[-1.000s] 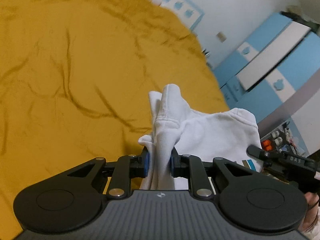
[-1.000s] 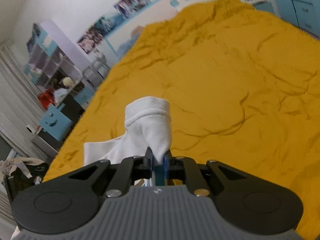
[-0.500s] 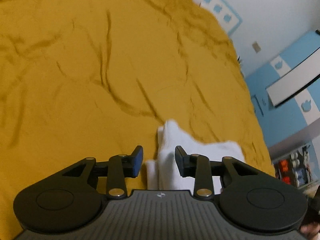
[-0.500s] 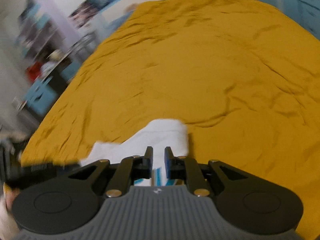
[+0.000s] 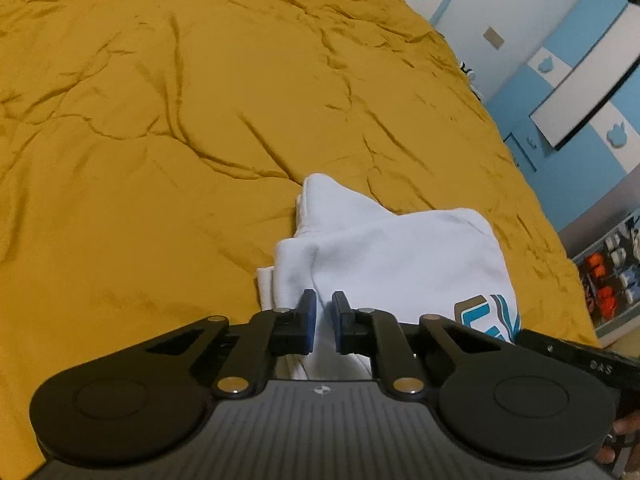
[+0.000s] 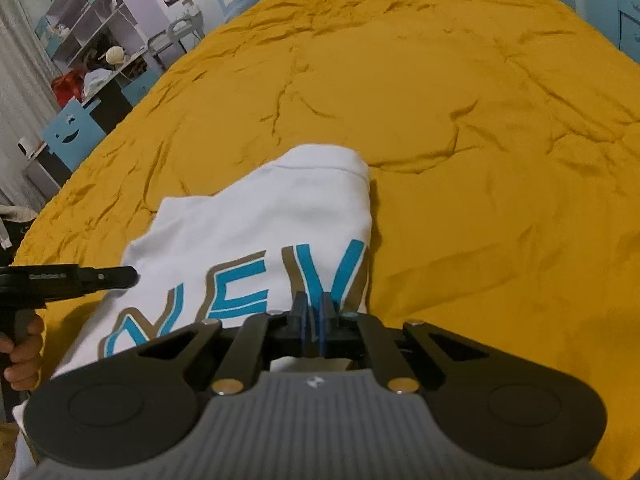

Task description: Fold small clothes

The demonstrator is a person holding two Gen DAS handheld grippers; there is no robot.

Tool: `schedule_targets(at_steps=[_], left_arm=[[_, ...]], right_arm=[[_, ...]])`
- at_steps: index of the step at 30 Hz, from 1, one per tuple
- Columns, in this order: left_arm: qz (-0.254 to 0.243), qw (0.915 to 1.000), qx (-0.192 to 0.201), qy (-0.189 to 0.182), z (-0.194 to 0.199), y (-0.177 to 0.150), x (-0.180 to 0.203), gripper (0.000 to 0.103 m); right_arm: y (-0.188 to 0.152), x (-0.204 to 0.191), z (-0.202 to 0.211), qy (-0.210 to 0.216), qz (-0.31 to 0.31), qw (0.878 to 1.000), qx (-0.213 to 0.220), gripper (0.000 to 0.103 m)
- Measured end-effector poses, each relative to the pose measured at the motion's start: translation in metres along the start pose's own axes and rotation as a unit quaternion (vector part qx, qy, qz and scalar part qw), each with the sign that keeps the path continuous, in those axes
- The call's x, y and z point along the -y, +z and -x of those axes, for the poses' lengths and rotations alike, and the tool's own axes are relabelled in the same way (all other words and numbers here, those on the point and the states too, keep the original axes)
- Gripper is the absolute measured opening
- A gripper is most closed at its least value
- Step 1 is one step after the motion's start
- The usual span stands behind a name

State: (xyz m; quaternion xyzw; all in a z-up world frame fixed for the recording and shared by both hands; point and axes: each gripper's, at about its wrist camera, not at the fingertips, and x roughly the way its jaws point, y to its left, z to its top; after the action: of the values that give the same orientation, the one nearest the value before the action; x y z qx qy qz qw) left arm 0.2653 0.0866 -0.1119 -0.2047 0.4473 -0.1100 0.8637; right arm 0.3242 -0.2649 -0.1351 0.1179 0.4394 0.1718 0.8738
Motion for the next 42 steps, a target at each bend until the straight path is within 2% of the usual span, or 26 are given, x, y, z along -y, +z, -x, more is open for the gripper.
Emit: schedule_targets(at_steps=[2, 7, 9, 15, 20, 26, 28, 34, 42], left_arm=[[0.001, 1.0, 0.005, 0.0, 0.008, 0.001, 0.003, 0.015], [-0.031, 0.999, 0.028, -0.015, 0.043, -0.008, 0.022, 0.015], [-0.05, 0.998, 0.036, -0.017, 0.056, -0.014, 0.032, 0.015], [-0.122, 0.9917, 0.042, -0.001, 0.093, -0.045, 0.064, 0.015], [-0.153, 0.9876, 0.034, 0.0, 0.11, -0.076, 0.073, 0.016], [-0.174, 0.9841, -0.005, 0.034, 0.101, -0.11, 0.066, 0.015], [-0.181, 0.982, -0.014, 0.053, 0.094, -0.118, 0.061, 0.018], [-0.192, 0.9788, -0.02, 0.069, 0.075, -0.129, 0.053, 0.023], [-0.186, 0.9804, -0.017, 0.062, 0.071, -0.131, 0.047, 0.024]], right_arm=[[0.001, -0.006, 0.011, 0.001, 0.007, 1.0, 0.006, 0.01], [-0.015, -0.022, 0.054, 0.01, 0.024, 1.0, 0.016, 0.012], [-0.025, -0.029, 0.072, 0.012, 0.032, 0.999, 0.023, 0.018], [-0.061, -0.05, 0.109, 0.003, 0.06, 0.998, 0.03, 0.019], [-0.093, -0.068, 0.126, -0.02, 0.093, 0.995, 0.035, 0.019], [-0.129, -0.078, 0.118, -0.081, 0.139, 0.987, 0.026, 0.025], [-0.136, -0.077, 0.114, -0.08, 0.142, 0.986, 0.022, 0.027], [-0.154, -0.067, 0.092, -0.083, 0.135, 0.987, 0.012, 0.028], [-0.157, -0.059, 0.079, -0.076, 0.126, 0.989, 0.006, 0.028]])
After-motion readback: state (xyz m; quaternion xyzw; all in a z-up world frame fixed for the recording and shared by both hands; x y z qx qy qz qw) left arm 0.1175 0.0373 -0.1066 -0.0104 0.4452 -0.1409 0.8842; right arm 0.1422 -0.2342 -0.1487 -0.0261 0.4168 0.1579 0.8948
